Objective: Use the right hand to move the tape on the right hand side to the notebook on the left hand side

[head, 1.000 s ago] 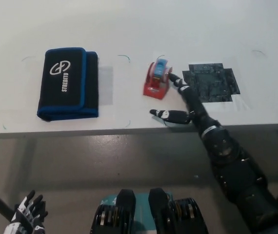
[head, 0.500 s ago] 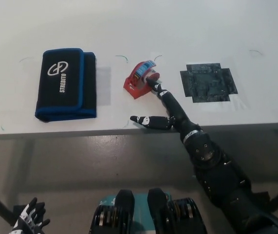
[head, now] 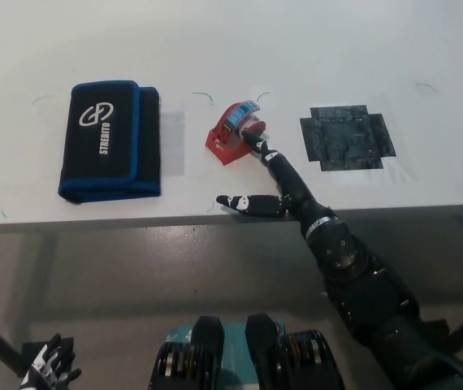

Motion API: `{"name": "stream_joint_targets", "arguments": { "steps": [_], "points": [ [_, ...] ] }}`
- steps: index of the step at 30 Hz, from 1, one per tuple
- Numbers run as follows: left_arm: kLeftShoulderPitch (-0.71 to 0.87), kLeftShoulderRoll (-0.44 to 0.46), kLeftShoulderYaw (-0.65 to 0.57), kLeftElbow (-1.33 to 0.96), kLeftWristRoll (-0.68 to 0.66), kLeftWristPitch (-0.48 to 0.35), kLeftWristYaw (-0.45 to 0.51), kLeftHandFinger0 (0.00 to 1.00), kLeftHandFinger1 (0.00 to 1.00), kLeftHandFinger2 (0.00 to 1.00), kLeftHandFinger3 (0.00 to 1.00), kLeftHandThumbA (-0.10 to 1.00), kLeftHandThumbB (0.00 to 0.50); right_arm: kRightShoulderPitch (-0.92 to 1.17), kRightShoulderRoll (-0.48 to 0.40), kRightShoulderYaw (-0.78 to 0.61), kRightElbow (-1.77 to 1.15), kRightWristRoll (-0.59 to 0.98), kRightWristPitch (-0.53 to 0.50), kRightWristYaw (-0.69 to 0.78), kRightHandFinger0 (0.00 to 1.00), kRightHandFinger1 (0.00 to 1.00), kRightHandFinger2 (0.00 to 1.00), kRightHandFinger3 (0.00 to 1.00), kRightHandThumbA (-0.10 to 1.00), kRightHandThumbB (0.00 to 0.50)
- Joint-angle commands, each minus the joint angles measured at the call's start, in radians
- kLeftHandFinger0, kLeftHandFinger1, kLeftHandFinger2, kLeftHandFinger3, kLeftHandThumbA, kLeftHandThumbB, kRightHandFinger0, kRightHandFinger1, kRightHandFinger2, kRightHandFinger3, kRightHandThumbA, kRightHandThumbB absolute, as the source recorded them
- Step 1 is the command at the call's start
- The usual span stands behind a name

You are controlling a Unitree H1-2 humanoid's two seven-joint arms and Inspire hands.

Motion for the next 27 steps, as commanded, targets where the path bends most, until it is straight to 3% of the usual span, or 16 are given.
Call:
{"name": "stream_joint_targets", "arguments": {
  "steps": [1, 6, 7, 9, 11, 12, 16, 17, 18, 20, 22, 24, 27],
  "points": [
    [0.02, 0.006, 0.006, -0.032, -0.008, -0.046, -0.004, 0.97, 1.0, 1.0, 1.0, 0.04, 0.358, -0.032, 0.001, 0.01, 0.007, 0.0, -0.041, 0.027, 1.0, 1.0, 1.0, 1.0, 0.93, 0.14],
    [0.051, -0.005, 0.01, -0.03, -0.009, -0.058, 0.001, 0.99, 1.0, 1.0, 1.0, 0.0, 0.35, -0.019, -0.012, 0.013, -0.001, -0.005, -0.038, 0.033, 1.0, 1.0, 1.0, 1.0, 0.97, 0.167],
    [0.056, -0.004, 0.011, -0.023, -0.008, -0.069, -0.001, 0.99, 1.0, 1.0, 1.0, 0.0, 0.35, -0.004, -0.032, -0.001, -0.019, 0.017, -0.046, 0.051, 1.0, 1.0, 1.0, 1.0, 0.92, 0.12],
    [0.067, -0.004, 0.012, -0.023, -0.018, -0.071, -0.005, 1.0, 1.0, 1.0, 1.0, 0.0, 0.375, 0.014, -0.049, -0.005, -0.048, 0.017, -0.043, 0.051, 1.0, 1.0, 1.0, 1.0, 0.91, 0.132],
    [0.069, -0.005, 0.012, -0.025, -0.017, -0.069, -0.004, 1.0, 1.0, 1.0, 1.0, 0.01, 0.388, 0.041, -0.067, -0.015, -0.114, 0.018, 0.005, 0.053, 1.0, 1.0, 1.0, 1.0, 0.91, 0.142],
    [0.068, -0.006, 0.012, -0.02, -0.018, -0.07, -0.004, 1.0, 1.0, 1.0, 1.0, 0.0, 0.39, 0.062, -0.083, -0.012, -0.177, 0.004, 0.043, 0.053, 1.0, 1.0, 1.0, 1.0, 0.96, 0.17],
    [0.067, -0.005, 0.012, -0.013, -0.018, -0.075, -0.006, 0.99, 1.0, 1.0, 1.0, 0.01, 0.378, 0.116, -0.111, -0.013, -0.316, 0.008, 0.098, 0.079, 1.0, 1.0, 1.0, 1.0, 0.97, 0.152],
    [0.068, -0.006, 0.012, -0.014, -0.016, -0.074, -0.004, 0.99, 1.0, 1.0, 1.0, 0.05, 0.377, 0.17, -0.137, -0.021, -0.47, 0.015, 0.172, 0.108, 1.0, 1.0, 1.0, 1.0, 0.95, 0.127],
    [0.074, -0.006, 0.011, -0.011, -0.017, -0.075, -0.006, 0.99, 1.0, 1.0, 1.0, 0.07, 0.369, 0.216, -0.158, -0.024, -0.581, 0.013, 0.217, 0.122, 1.0, 1.0, 1.0, 1.0, 0.95, 0.137],
    [0.077, -0.005, 0.011, -0.014, -0.015, -0.072, -0.006, 0.98, 1.0, 1.0, 1.0, 0.12, 0.337, 0.268, -0.192, -0.025, -0.731, -0.034, 0.274, 0.12, 1.0, 1.0, 1.0, 1.0, 1.0, 0.216],
    [0.081, -0.003, 0.013, -0.01, -0.015, -0.073, -0.006, 0.98, 1.0, 1.0, 1.0, 0.12, 0.317, 0.286, -0.195, -0.024, -0.771, -0.035, 0.298, 0.121, 1.0, 1.0, 1.0, 1.0, 1.0, 0.223],
    [0.085, -0.002, 0.014, 0.001, -0.017, -0.083, -0.009, 0.99, 1.0, 1.0, 1.0, 0.13, 0.278, 0.365, -0.221, -0.042, -0.966, -0.026, 0.374, 0.145, 1.0, 1.0, 1.0, 1.0, 1.0, 0.189],
    [0.082, -0.003, 0.016, 0.007, -0.022, -0.088, -0.009, 0.98, 1.0, 1.0, 1.0, 0.14, 0.245, 0.442, -0.247, -0.049, -1.115, -0.017, 0.4, 0.163, 1.0, 1.0, 1.0, 1.0, 1.0, 0.205]
  ]
}}
